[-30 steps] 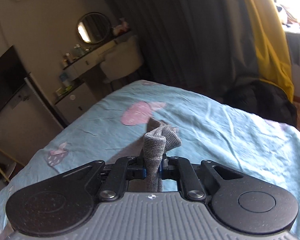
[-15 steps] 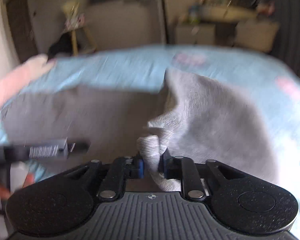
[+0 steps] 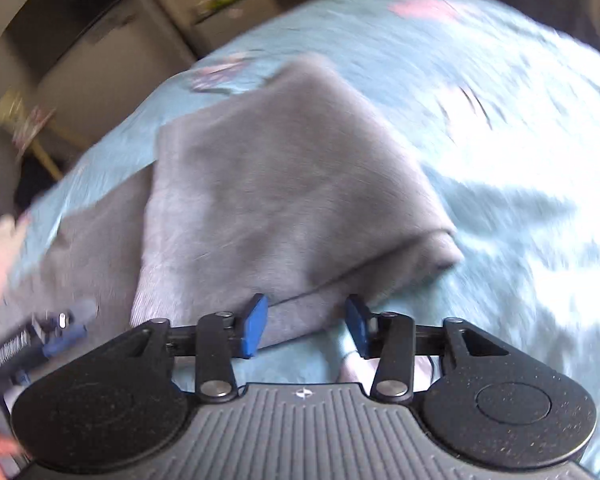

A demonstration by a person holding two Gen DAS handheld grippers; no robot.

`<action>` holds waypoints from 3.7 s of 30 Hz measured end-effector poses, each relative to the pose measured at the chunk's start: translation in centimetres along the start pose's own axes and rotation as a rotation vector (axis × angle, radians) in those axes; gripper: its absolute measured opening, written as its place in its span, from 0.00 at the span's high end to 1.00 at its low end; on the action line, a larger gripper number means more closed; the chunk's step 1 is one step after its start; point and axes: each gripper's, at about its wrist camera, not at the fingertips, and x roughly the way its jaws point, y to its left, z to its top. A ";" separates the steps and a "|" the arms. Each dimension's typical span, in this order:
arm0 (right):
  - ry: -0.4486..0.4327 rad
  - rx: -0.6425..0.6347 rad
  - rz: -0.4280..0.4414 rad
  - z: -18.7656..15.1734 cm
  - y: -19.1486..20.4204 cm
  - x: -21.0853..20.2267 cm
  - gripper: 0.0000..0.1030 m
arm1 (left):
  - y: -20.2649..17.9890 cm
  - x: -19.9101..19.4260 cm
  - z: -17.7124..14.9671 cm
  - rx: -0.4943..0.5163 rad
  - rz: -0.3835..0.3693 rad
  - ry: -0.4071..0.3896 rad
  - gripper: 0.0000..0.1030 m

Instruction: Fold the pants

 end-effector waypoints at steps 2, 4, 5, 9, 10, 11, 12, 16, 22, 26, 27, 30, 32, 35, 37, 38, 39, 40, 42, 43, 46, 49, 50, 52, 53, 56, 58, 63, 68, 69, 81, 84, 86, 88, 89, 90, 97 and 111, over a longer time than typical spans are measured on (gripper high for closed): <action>-0.031 0.052 -0.018 -0.2 -0.8 -0.7 0.62 | -0.1 0.0 0.0 -0.018 -0.046 0.028 0.14; -0.041 0.089 -0.026 -0.6 -1.6 -1.0 0.57 | -0.1 0.2 0.3 -0.057 -0.118 0.063 0.13; -0.046 0.107 -0.013 -0.6 -2.0 -1.2 0.56 | -0.1 0.4 0.6 -0.083 -0.157 0.085 0.13; -0.063 0.139 0.002 -0.5 -2.9 -1.7 0.55 | -0.9 2.1 1.6 -0.176 -0.284 0.161 0.12; -0.065 0.130 -0.001 -0.4 -2.9 -1.8 0.54 | -1.2 2.7 1.8 -0.190 -0.299 0.180 0.12; -0.065 0.121 -0.002 -0.5 -2.8 -2.0 0.53 | -1.6 3.4 2.1 -0.206 -0.314 0.193 0.12; -0.065 0.112 -0.003 -0.7 -2.7 -2.0 0.50 | -2.0 4.2 2.3 -0.222 -0.330 0.207 0.13; -0.066 0.103 0.002 -0.9 -2.7 -2.2 0.48 | -2.9 7.5 3.0 -0.321 -0.355 0.256 0.17; -0.075 0.119 0.024 -0.4 -2.3 -1.1 0.48 | -2.1 11.4 2.5 -0.561 -0.425 0.340 0.41; -0.071 0.122 0.040 -0.2 -2.4 -0.9 0.45 | -2.0 13.1 2.1 -0.596 -0.388 0.399 0.79; -0.071 0.127 0.056 -0.2 -2.4 -0.9 0.43 | -1.7 13.4 2.0 -0.621 -0.397 0.407 0.80; -0.070 0.170 0.127 -0.3 -3.0 -1.7 0.42 | -1.3 13.1 1.9 -0.644 -0.410 0.399 0.83; -0.066 0.233 0.209 -0.5 -3.7 -2.3 0.41 | -1.2 12.4 2.1 -0.654 -0.416 0.390 0.84; -0.056 0.308 0.269 -0.8 -4.5 -2.5 0.36 | -1.4 11.5 2.6 -0.673 -0.455 0.376 0.85; -0.058 0.343 0.277 -0.8 -4.7 -2.4 0.35 | -1.7 10.9 3.4 -0.659 -0.473 0.364 0.85; -0.065 0.353 0.285 -0.7 -4.8 -2.5 0.35 | -1.6 10.6 3.8 -0.652 -0.476 0.356 0.85; -0.077 0.362 0.293 -0.6 -4.8 -2.5 0.35 | -1.5 10.3 4.1 -0.650 -0.479 0.348 0.85; -0.090 0.377 0.301 -0.4 -4.8 -2.5 0.35 | -1.2 10.2 4.3 -0.655 -0.480 0.347 0.85; -0.104 0.422 0.322 -0.2 -4.8 -2.2 0.35 | -0.7 10.1 4.5 -0.668 -0.472 0.355 0.85; -0.101 0.447 0.333 -0.1 -4.8 -1.8 0.35 | -0.4 10.1 4.5 -0.668 -0.467 0.356 0.85; -0.107 0.440 0.309 0.2 -4.2 -0.7 0.38 | 0.5 9.8 4.7 -0.646 -0.436 0.356 0.85; -0.109 0.453 0.273 0.1 -3.8 0.0 0.46 | 1.5 9.1 4.7 -0.617 -0.398 0.359 0.85; -0.109 0.463 0.256 0.1 -3.8 0.2 0.49 | 1.8 8.8 4.5 -0.606 -0.390 0.357 0.85; -0.109 0.465 0.239 0.2 -3.8 0.5 0.50 | 2.5 8.4 4.6 -0.596 -0.377 0.356 0.85; -0.108 0.456 0.228 0.3 -3.6 0.6 0.50 | 2.8 8.3 4.6 -0.596 -0.372 0.355 0.85; -0.111 0.374 0.143 0.2 -2.6 0.4 0.66 | 3.0 8.1 4.5 -0.576 -0.361 0.357 0.85; -0.107 0.303 0.087 0.0 -1.9 0.3 0.78 | 3.1 7.7 4.4 -0.545 -0.350 0.355 0.85; -0.065 0.134 0.090 -0.3 0.0 -0.7 0.82 | 2.9 5.5 5.3 -0.396 -0.283 0.292 0.85; 0.010 -0.014 0.111 0.1 1.1 -1.9 0.66 | 2.9 3.3 6.2 -0.211 -0.079 0.215 0.89; 0.015 -0.040 0.119 0.3 1.4 -2.4 0.66 | 2.8 2.9 6.2 -0.174 -0.058 0.200 0.87; -0.167 -0.171 0.010 1.7 4.0 -2.1 0.65 | 2.8 6.3 6.0 -0.295 -0.222 0.228 0.45; -0.218 -0.274 -0.092 1.0 4.8 0.7 0.65 | 3.0 7.5 6.5 -0.317 -0.208 0.222 0.49; -0.227 -0.319 -0.147 0.4 5.0 2.1 0.65 | 2.5 8.1 7.1 -0.287 -0.185 0.210 0.57; -0.260 -0.332 -0.157 0.2 5.2 2.4 0.65 | 1.8 9.0 7.7 -0.260 -0.174 0.219 0.59; -0.266 -0.329 -0.152 0.3 5.2 2.5 0.63 | 1.5 9.4 7.9 -0.247 -0.167 0.226 0.61; -0.271 -0.322 -0.145 0.3 5.0 2.5 0.62 | 1.2 9.8 8.2 -0.229 -0.160 0.229 0.61; -0.281 -0.277 -0.102 0.5 4.0 2.5 0.61 | -1.1 10.3 8.7 -0.108 -0.126 0.224 0.79; -0.303 -0.262 -0.055 0.3 4.2 1.5 0.56 | 0.5 4.7 10.2 -0.062 -0.015 0.125 0.88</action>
